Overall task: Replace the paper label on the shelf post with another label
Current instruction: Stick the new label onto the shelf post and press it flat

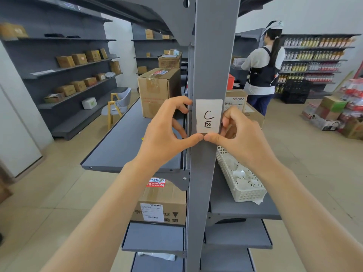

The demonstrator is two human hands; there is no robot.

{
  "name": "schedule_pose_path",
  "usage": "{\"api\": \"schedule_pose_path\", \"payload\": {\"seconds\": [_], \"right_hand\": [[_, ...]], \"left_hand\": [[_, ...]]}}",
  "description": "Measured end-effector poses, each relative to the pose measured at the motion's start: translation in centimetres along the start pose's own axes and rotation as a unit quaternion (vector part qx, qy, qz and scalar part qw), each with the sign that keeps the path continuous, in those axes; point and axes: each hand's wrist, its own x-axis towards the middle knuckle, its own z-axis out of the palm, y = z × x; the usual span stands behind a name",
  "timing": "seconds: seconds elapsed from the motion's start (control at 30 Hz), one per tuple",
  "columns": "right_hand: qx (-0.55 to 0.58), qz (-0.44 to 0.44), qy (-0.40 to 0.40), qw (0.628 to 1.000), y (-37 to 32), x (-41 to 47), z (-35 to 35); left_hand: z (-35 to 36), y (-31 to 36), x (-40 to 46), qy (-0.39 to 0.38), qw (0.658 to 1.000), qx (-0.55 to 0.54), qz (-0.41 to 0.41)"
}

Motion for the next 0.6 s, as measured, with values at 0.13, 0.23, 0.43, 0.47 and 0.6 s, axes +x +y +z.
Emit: {"api": "schedule_pose_path", "payload": {"seconds": [0.13, 0.23, 0.43, 0.47, 0.6], "right_hand": [[0.033, -0.017, 0.03, 0.999, -1.4, 0.7, -0.9], [0.05, -0.023, 0.075, 0.996, -2.7, 1.9, -1.7], [0.058, -0.005, 0.064, 0.996, -2.4, 2.5, -1.7], [0.066, -0.004, 0.053, 0.996, -2.0, 2.3, -1.5], [0.059, 0.012, 0.027, 0.998, -1.1, 1.3, -0.8]], "left_hand": [[-0.9, 1.4, 0.8, 0.023, 1.0, -0.002, -0.014], [-1.3, 3.1, 2.4, 0.063, 0.996, 0.013, -0.059], [-0.8, 3.1, 2.5, 0.062, 0.996, 0.048, -0.04], [-0.6, 2.8, 2.1, 0.056, 0.997, 0.05, -0.03], [0.2, 1.6, 0.7, 0.038, 0.999, 0.026, -0.015]]}}
